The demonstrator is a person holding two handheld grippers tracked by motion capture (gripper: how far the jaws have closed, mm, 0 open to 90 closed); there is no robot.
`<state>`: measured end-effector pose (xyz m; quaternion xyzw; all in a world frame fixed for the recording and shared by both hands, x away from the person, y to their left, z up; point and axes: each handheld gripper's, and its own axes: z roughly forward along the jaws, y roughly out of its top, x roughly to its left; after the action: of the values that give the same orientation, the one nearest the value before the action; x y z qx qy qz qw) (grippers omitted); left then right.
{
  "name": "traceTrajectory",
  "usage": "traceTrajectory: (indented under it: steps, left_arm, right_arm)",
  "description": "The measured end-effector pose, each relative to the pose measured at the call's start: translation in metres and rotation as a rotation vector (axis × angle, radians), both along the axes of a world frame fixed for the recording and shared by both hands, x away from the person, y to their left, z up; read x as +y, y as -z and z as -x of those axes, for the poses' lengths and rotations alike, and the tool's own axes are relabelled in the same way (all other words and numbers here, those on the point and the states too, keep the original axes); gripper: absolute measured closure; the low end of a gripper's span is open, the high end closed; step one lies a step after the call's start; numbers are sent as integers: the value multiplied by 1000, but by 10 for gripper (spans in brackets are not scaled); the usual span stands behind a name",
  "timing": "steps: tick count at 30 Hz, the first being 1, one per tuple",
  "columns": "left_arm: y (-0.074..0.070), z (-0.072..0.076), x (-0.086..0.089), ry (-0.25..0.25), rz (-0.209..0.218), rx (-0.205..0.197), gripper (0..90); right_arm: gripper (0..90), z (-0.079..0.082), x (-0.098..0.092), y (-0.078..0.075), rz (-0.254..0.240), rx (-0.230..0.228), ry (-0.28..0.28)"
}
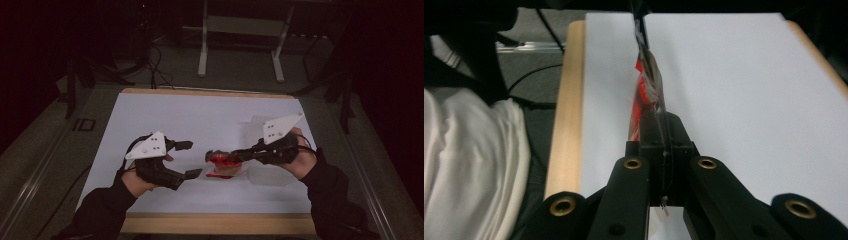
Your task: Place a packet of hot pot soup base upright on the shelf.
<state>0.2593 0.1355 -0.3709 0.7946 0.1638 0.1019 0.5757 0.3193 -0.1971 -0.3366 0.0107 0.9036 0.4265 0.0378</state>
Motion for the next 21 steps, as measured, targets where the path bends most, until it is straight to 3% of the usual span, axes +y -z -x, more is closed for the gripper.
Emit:
traceTrajectory:
  steps: [4,7,10,14,21]
  left_arm:
    - [8,1,9,-25,-14,37,22]
    - [18,1,15,-52,-7,65,17]
    - [35,1,20,-67,-5,120,13]
    - [57,2,25,-69,-26,176,12]
    - [88,6,28,-91,-46,219,4]
  right_arm:
    - [900,-7,-11,-14,-36,-41,32]
    - [900,-12,-21,-23,-62,-81,60]
    - [900,-19,-32,-29,-92,-131,79]
    - [900,-27,-45,-35,-107,-204,117]
    - [900,-46,-72,-41,-130,-239,186]
